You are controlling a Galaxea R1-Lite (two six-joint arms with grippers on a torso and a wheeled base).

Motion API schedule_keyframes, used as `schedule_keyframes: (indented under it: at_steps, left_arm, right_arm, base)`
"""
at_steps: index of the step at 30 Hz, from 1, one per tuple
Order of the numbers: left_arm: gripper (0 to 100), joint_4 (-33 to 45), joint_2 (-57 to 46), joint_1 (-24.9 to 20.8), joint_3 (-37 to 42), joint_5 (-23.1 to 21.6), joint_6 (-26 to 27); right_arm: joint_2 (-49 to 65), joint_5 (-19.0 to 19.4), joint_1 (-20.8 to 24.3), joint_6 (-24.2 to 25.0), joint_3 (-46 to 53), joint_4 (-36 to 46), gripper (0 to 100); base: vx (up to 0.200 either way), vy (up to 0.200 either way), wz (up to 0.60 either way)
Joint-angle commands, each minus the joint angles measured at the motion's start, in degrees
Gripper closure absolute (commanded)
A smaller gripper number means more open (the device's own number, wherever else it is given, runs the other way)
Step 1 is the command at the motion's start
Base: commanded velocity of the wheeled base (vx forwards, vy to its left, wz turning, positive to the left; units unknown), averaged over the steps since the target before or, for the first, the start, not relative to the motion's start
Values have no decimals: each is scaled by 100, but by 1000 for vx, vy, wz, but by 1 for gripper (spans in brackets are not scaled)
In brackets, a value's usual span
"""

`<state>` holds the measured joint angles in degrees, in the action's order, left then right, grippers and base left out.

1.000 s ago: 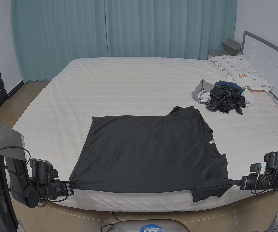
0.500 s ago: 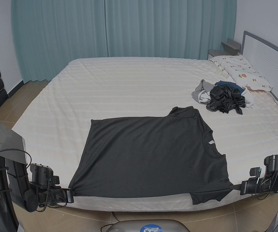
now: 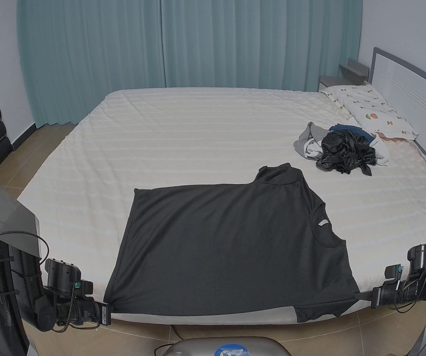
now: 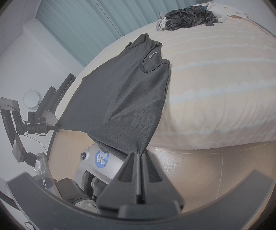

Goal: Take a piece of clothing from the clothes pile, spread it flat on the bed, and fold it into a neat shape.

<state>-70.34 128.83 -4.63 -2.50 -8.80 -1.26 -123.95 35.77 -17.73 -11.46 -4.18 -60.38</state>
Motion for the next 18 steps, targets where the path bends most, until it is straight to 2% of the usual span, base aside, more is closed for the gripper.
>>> schedule_keyframes:
  at_steps: [1,7,10,11,13,15,16,18]
  left_arm:
    - [100,-6,125,-3,48,1,46]
    - [100,-103,98,24,-110,-25,-85]
    - [100,-155,54,24,-207,-25,-349]
    - [100,-208,-69,15,-330,-25,-683]
    - [100,-208,-200,6,-436,-43,-955]
    - [100,-208,-200,6,-436,-43,-955]
    - [100,-208,-297,-3,-576,-43,-1202]
    - [100,-208,-306,6,-673,-43,-1237]
  right_arm:
    - [-15,0,-29,-14,49,-9,100]
    - [64,9,-73,-14,-118,-26,100]
    - [117,9,-82,3,-215,-62,100]
    - [143,18,-64,21,-347,-62,100]
    - [126,18,-20,47,-496,-62,100]
    - [126,18,-20,47,-496,-62,100]
    - [91,18,76,144,-804,-62,100]
    - [126,27,111,302,-953,-70,100]
  base:
    - [0,0,0]
    - [0,0,0]
    - [0,0,0]
    - [0,0,0]
    - [0,0,0]
    - [0,0,0]
    - [0,0,0]
    - [0,0,0]
